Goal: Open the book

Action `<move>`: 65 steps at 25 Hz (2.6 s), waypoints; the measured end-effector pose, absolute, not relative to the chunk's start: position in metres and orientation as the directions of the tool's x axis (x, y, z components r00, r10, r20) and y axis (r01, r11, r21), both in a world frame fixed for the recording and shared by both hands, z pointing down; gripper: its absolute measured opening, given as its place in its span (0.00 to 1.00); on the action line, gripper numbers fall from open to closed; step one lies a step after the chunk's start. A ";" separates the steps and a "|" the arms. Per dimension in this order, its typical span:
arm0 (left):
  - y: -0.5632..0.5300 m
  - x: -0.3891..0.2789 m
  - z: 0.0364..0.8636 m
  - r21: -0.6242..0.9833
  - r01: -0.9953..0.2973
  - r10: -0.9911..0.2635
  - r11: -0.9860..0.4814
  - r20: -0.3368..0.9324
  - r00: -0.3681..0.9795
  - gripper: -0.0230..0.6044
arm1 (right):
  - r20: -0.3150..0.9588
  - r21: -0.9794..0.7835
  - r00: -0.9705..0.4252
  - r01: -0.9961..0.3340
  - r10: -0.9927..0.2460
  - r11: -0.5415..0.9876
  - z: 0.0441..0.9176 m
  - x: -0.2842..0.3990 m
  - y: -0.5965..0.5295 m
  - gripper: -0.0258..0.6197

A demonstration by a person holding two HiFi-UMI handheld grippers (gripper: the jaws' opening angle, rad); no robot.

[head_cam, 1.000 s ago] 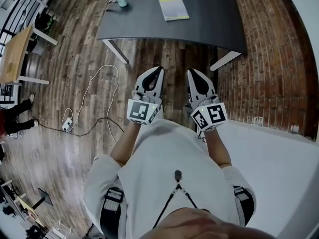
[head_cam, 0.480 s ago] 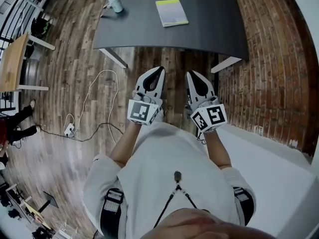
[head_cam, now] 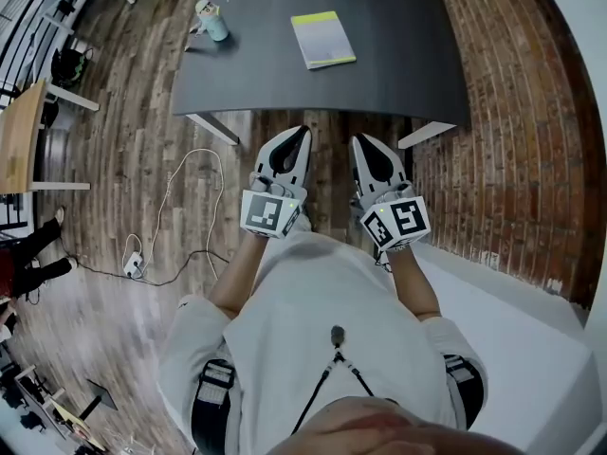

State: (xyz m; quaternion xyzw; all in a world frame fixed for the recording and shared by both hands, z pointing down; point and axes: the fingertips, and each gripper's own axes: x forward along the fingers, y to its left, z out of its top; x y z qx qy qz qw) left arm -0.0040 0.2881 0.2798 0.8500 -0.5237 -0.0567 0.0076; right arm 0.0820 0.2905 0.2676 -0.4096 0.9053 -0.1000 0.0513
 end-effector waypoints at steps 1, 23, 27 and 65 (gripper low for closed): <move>0.282 -0.009 0.277 0.071 -0.889 -0.891 -0.452 -0.094 0.445 0.07 | -0.015 -0.220 -0.658 -0.732 -0.753 0.645 0.265 0.077 0.284 0.10; 0.193 -0.095 0.273 0.074 -0.882 -0.883 -0.465 -0.110 0.456 0.07 | -0.017 -0.204 -0.642 -0.748 -0.767 0.631 0.261 -0.009 0.196 0.10; 0.186 -0.099 0.280 0.078 -0.886 -0.888 -0.457 -0.100 0.449 0.07 | -0.009 -0.203 -0.647 -0.745 -0.763 0.635 0.265 -0.013 0.188 0.10; -0.042 -0.080 0.292 0.037 -0.936 -0.937 -0.349 -0.030 0.348 0.07 | 0.052 -0.235 -0.754 -0.646 -0.655 0.726 0.287 -0.007 -0.066 0.10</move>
